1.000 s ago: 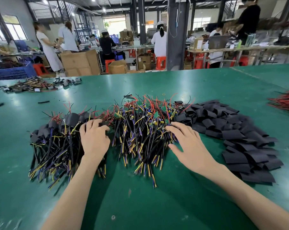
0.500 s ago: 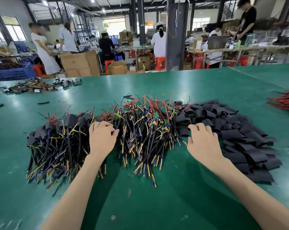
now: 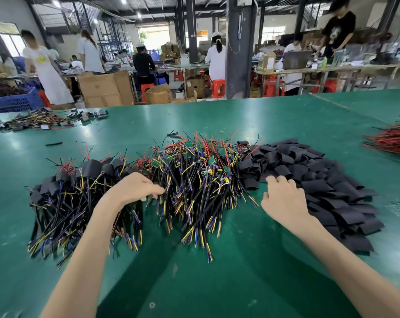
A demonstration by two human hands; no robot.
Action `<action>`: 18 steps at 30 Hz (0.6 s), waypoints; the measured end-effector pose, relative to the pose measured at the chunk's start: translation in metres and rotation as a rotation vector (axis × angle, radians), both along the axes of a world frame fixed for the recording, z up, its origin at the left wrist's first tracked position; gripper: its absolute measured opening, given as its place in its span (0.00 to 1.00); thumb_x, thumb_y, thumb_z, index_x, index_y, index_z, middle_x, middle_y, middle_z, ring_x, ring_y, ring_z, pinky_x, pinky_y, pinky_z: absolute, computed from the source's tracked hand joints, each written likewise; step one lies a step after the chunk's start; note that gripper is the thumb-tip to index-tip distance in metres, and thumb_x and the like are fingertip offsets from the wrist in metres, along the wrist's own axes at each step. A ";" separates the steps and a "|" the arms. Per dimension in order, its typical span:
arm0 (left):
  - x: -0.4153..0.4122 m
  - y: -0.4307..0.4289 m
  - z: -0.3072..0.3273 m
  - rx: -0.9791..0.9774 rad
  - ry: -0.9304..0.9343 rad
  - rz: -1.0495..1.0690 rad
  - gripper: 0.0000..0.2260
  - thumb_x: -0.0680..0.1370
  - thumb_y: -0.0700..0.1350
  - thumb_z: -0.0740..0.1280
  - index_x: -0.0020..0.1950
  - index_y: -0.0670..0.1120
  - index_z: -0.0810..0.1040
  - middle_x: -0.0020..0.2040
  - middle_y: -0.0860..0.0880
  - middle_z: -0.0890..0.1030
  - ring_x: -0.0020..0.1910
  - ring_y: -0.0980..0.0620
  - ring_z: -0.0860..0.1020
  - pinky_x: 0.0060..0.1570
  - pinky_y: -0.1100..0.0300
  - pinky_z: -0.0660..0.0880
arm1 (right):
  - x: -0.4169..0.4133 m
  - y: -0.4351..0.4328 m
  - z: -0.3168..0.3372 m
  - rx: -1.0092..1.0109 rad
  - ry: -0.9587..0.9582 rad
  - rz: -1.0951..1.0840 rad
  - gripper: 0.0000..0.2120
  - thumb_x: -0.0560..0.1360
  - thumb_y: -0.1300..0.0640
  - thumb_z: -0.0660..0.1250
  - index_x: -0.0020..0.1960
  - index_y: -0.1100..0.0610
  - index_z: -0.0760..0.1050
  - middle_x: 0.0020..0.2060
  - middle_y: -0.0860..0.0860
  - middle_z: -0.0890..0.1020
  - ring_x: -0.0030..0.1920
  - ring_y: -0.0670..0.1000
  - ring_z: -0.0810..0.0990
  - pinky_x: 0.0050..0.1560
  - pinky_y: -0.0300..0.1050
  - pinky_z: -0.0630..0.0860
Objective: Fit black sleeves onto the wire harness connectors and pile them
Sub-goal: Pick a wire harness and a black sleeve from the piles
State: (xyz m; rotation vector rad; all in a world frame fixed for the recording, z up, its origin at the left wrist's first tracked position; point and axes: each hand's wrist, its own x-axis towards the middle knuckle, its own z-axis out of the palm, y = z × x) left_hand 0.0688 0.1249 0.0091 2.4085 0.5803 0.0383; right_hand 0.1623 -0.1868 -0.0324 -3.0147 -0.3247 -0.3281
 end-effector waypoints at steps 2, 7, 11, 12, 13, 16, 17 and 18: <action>0.013 0.000 -0.001 0.120 -0.171 0.137 0.14 0.75 0.54 0.67 0.43 0.43 0.83 0.39 0.49 0.83 0.41 0.49 0.78 0.46 0.60 0.70 | 0.001 -0.001 0.000 -0.011 0.011 -0.007 0.18 0.75 0.55 0.61 0.64 0.55 0.66 0.58 0.54 0.72 0.60 0.57 0.70 0.55 0.50 0.69; 0.070 -0.006 0.000 0.274 -0.329 0.301 0.22 0.78 0.57 0.61 0.57 0.37 0.76 0.56 0.37 0.78 0.59 0.38 0.72 0.59 0.49 0.69 | 0.005 -0.005 0.002 0.023 0.065 0.001 0.21 0.72 0.59 0.61 0.64 0.57 0.65 0.59 0.56 0.71 0.59 0.59 0.68 0.55 0.50 0.68; 0.098 -0.005 -0.003 0.394 -0.135 0.320 0.21 0.77 0.58 0.62 0.51 0.38 0.77 0.58 0.37 0.76 0.62 0.38 0.69 0.61 0.47 0.65 | 0.012 -0.014 0.006 0.062 -0.004 -0.036 0.22 0.71 0.59 0.63 0.64 0.57 0.66 0.59 0.56 0.71 0.59 0.59 0.68 0.55 0.51 0.69; 0.102 -0.005 -0.001 0.364 -0.151 0.334 0.18 0.76 0.55 0.64 0.47 0.39 0.77 0.55 0.39 0.78 0.60 0.39 0.71 0.60 0.48 0.67 | 0.014 -0.016 0.006 0.061 -0.020 -0.058 0.21 0.71 0.59 0.63 0.64 0.57 0.67 0.59 0.56 0.71 0.59 0.59 0.68 0.55 0.51 0.68; 0.105 -0.007 0.002 0.341 -0.178 0.355 0.15 0.74 0.52 0.65 0.44 0.39 0.77 0.52 0.39 0.80 0.56 0.39 0.74 0.60 0.49 0.69 | 0.017 -0.018 0.004 0.055 -0.030 -0.080 0.21 0.71 0.58 0.64 0.63 0.57 0.67 0.59 0.56 0.71 0.59 0.59 0.68 0.55 0.51 0.68; 0.110 -0.014 0.010 0.397 -0.307 0.386 0.12 0.74 0.48 0.65 0.43 0.39 0.80 0.44 0.41 0.81 0.50 0.40 0.77 0.55 0.51 0.70 | 0.026 -0.022 -0.002 0.035 -0.051 -0.087 0.21 0.71 0.57 0.64 0.63 0.57 0.68 0.59 0.56 0.72 0.59 0.60 0.69 0.55 0.51 0.67; 0.109 -0.017 0.015 0.397 -0.376 0.381 0.12 0.75 0.47 0.65 0.44 0.38 0.80 0.43 0.40 0.81 0.49 0.40 0.77 0.53 0.52 0.71 | 0.030 -0.023 -0.005 0.028 -0.061 -0.053 0.21 0.71 0.58 0.63 0.63 0.57 0.68 0.60 0.56 0.72 0.60 0.59 0.68 0.56 0.51 0.67; 0.108 -0.020 0.021 0.366 -0.453 0.362 0.12 0.76 0.47 0.64 0.44 0.38 0.80 0.42 0.40 0.81 0.47 0.40 0.78 0.49 0.54 0.72 | 0.033 -0.023 -0.008 0.018 -0.077 0.000 0.21 0.71 0.58 0.63 0.64 0.57 0.68 0.61 0.55 0.71 0.62 0.58 0.68 0.58 0.51 0.66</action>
